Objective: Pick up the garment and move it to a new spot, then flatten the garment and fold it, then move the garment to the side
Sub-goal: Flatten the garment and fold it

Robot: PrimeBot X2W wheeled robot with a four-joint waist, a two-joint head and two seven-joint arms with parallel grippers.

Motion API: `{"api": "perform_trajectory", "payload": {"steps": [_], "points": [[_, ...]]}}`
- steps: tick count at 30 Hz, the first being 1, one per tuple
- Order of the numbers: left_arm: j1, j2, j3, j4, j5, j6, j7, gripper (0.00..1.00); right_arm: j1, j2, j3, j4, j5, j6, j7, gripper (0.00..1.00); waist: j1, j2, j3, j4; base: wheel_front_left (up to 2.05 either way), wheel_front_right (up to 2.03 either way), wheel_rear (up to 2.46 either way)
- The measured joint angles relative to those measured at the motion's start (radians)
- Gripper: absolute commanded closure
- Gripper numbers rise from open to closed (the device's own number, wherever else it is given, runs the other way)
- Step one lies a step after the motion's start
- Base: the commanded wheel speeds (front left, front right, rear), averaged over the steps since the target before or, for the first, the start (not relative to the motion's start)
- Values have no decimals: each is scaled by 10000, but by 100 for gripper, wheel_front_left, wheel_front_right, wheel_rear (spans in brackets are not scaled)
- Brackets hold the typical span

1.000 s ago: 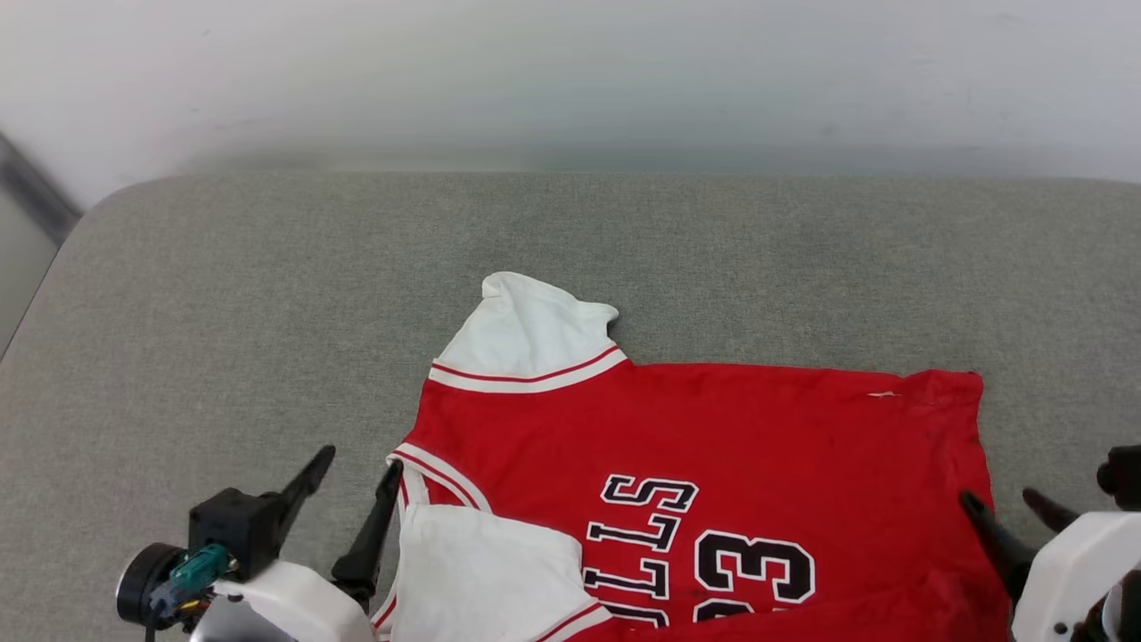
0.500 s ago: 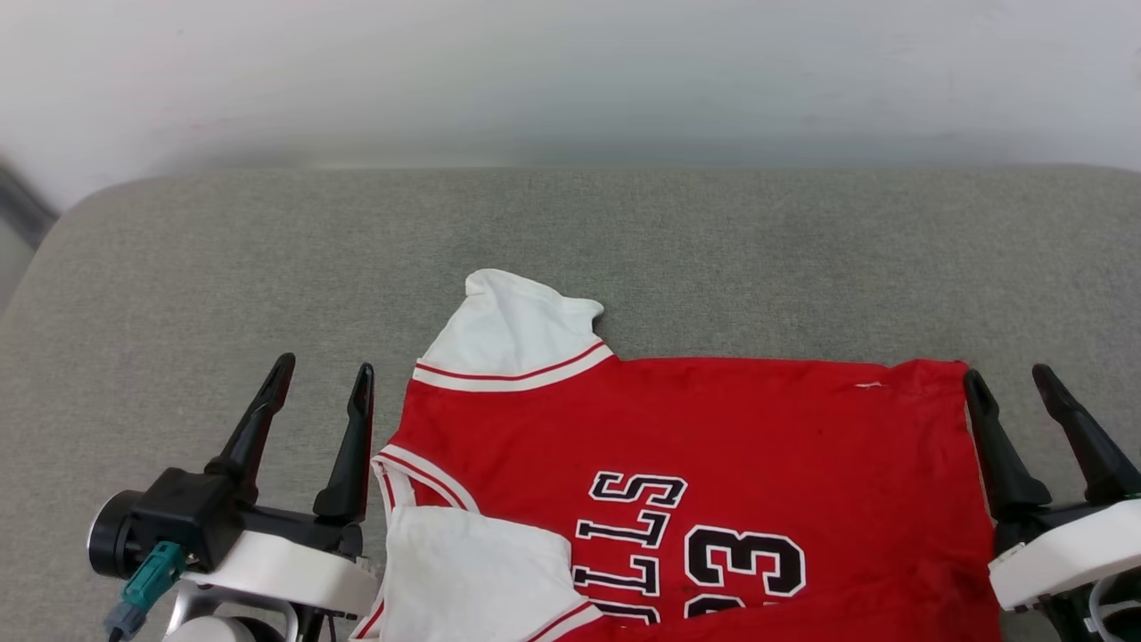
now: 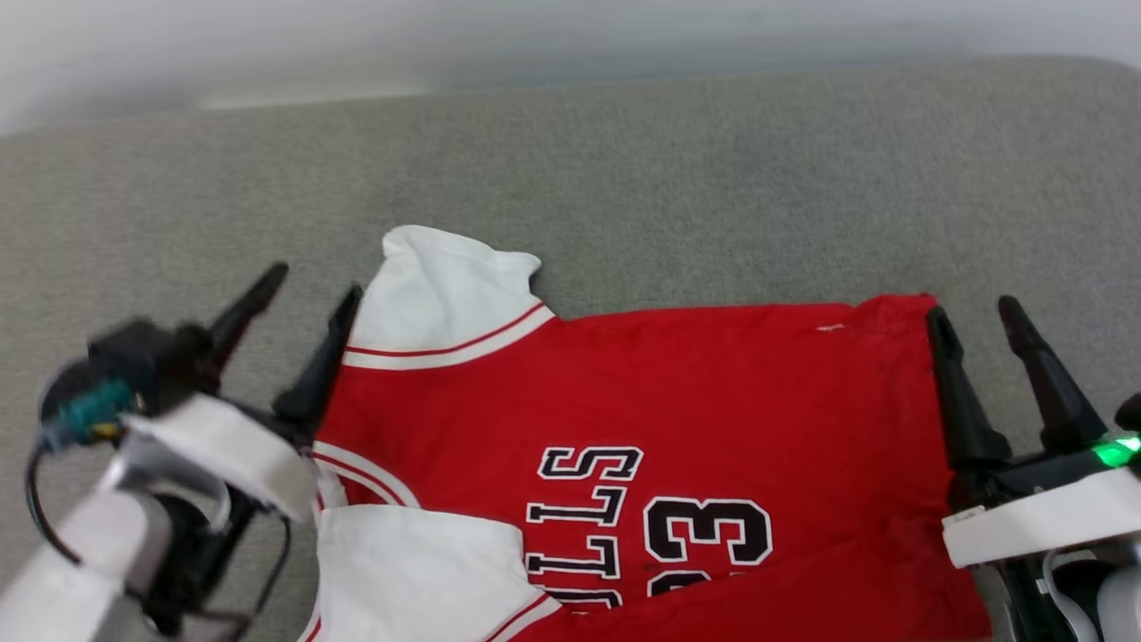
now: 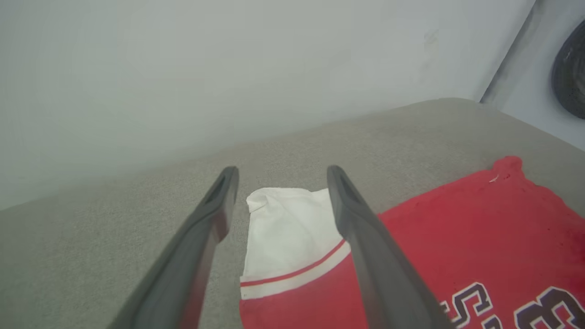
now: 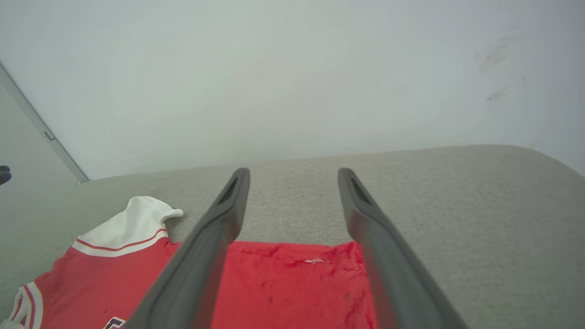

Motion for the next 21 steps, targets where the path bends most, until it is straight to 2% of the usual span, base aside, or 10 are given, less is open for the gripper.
{"api": "perform_trajectory", "payload": {"steps": [6, 9, 13, 17, 21], "points": [[-2100, 771, -73, 284, -1030, -596, 2997, 0, -394, 10, 443, 50, -4, 0, -268, 0, 1, 0, 791, -458, 0, 0, 0], [-2973, 1037, 0, 591, -1921, -477, 4880, 0, -546, 13, 700, 105, -13, 0, -376, 0, 1, 0, 1180, -701, 0, 0, 0], [-3943, 1680, -190, 1066, -2493, -351, 7252, 0, -687, -54, 1016, 205, -15, 0, -522, 0, 2, 0, 1657, -1035, 0, 0, 0], [-4768, 1969, -328, 1465, -2685, -251, 8617, 0, -868, -44, 1078, 286, -13, 0, -690, 0, 2, 0, 2071, -1334, 0, 0, 0], [-5221, 2006, -514, 1877, -2755, -94, 9371, 0, -974, 42, 1256, 460, -12, 0, -809, 0, 2, 0, 2405, -1581, 0, 0, 0]]}}
